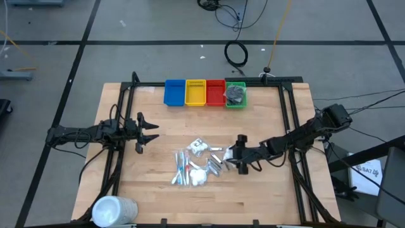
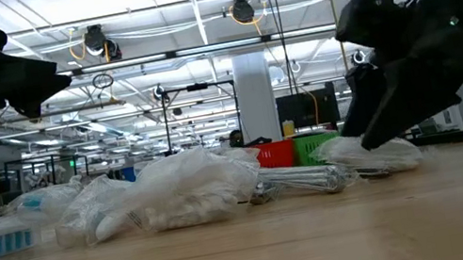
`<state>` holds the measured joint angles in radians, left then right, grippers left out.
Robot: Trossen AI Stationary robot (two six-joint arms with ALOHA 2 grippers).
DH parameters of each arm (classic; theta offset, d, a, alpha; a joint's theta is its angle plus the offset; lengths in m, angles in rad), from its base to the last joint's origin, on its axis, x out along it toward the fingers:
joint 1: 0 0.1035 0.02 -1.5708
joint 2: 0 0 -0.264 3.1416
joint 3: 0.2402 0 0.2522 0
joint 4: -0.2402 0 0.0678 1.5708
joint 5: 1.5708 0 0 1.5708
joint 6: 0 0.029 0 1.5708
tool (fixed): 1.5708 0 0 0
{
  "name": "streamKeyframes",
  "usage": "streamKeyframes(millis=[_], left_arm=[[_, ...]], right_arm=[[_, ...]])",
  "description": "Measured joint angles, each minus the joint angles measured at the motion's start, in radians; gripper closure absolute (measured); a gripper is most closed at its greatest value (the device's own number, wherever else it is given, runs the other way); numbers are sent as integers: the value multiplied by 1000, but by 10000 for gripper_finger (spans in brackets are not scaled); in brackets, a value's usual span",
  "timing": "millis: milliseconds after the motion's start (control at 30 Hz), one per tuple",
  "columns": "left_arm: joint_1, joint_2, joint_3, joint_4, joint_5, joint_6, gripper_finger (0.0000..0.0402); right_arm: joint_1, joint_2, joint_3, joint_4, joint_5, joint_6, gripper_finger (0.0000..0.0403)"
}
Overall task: Pick & Place Travel size toiletries
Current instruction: Put the cotton pack into the red bin
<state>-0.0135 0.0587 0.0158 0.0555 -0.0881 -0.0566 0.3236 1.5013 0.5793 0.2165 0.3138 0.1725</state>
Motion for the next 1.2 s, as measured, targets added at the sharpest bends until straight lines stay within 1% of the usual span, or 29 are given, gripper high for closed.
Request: streamKeyframes(millis=[133,467,600,700,933,1100,1200], left_arm=[[0,0,0,0,0,0,210],[0,0,0,0,0,0,210],[0,0,0,0,0,0,210],[0,0,0,0,0,0,210],[0,0,0,0,0,0,210],[0,0,0,0,0,0,210],[0,0,0,0,0,0,210]], right_arm=[[-10,0,-21,-10,0,4,129],[-51,-1,-70,-3,-4,76,136],[-61,-1,-72,-3,-29,73,149],[-63,-1,-72,-6,-30,71,162],[-63,-1,-72,-9,-31,26,212],[-63,-1,-73,-4,-31,17,264],[-63,-14,-73,-4,-67,16,297]])
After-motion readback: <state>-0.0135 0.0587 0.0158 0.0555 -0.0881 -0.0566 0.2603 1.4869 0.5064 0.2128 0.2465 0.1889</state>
